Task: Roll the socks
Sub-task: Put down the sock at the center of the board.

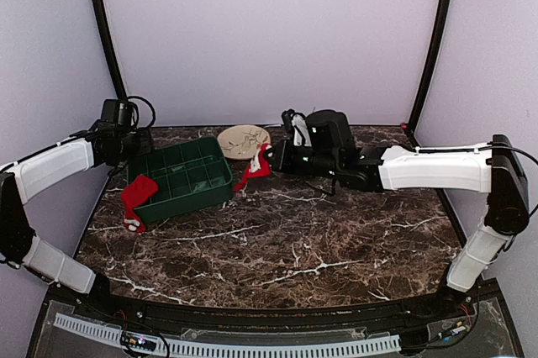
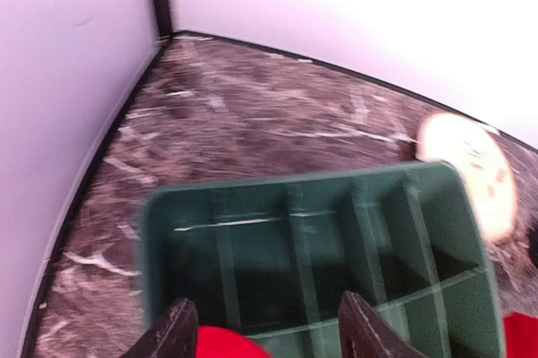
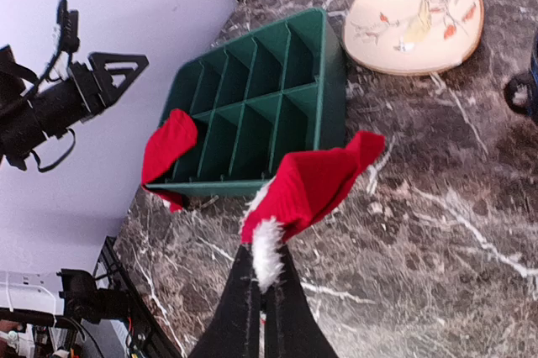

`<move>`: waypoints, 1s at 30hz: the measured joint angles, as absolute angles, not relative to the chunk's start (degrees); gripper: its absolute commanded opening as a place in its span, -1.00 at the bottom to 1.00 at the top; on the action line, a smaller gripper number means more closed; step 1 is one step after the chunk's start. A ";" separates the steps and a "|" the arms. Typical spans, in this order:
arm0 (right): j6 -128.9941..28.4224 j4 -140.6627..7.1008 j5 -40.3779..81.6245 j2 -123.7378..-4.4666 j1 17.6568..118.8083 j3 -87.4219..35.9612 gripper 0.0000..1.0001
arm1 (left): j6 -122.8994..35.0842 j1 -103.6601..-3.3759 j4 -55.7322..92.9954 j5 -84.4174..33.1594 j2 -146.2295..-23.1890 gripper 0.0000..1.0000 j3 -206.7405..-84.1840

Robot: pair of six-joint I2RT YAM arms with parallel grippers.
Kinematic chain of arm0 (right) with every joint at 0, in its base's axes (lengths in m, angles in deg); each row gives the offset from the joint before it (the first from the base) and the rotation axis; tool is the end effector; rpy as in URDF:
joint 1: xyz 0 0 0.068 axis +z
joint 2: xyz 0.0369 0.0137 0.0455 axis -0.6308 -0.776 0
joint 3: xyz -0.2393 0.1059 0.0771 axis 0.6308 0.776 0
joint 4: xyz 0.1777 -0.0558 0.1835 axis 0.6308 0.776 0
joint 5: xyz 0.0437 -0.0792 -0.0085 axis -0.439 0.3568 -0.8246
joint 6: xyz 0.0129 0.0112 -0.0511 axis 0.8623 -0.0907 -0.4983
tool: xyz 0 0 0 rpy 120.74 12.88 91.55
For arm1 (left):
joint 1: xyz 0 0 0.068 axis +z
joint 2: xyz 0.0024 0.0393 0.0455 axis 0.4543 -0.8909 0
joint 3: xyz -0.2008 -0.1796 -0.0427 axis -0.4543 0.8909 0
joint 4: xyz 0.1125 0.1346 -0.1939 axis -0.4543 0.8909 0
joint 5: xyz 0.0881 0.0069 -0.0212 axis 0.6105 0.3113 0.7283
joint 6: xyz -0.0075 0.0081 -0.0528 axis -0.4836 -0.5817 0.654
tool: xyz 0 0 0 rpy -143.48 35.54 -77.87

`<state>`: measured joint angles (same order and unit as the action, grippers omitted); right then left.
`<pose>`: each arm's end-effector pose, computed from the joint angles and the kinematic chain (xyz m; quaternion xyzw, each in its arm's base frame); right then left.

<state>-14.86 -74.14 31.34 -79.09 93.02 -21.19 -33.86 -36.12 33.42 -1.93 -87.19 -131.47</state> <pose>0.2367 0.3216 0.2927 -0.0667 0.8072 0.4215 0.4077 0.3046 -0.0391 0.2874 -0.1590 0.8561 -0.0130 0.4916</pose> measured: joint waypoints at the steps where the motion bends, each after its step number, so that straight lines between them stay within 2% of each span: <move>1: -14.49 -74.82 31.47 -78.31 93.02 -18.98 -1.00 | -33.93 -37.87 32.90 -2.06 -87.17 0.18 -131.47; 8: -9.00 -76.72 33.32 -73.28 92.99 1.22 -1.00 | -34.36 -53.08 29.16 -1.60 -90.97 0.18 -131.47; 13: -4.50 -76.35 35.66 -68.56 92.99 11.38 -0.86 | -35.08 -62.94 27.61 -1.38 -97.94 0.18 -131.53; 19: -1.27 -76.04 37.96 -66.72 92.99 12.82 -0.77 | -36.90 -70.90 26.04 -1.73 -104.63 0.17 -134.00; 24: 0.44 -74.91 38.64 -66.74 92.99 12.93 -0.71 | -37.95 -73.30 24.00 -3.48 -108.26 0.16 -135.55; 30: 1.84 -72.55 38.72 -66.81 92.99 13.28 -0.52 | -38.52 -74.61 23.59 -5.99 -113.72 0.14 -138.61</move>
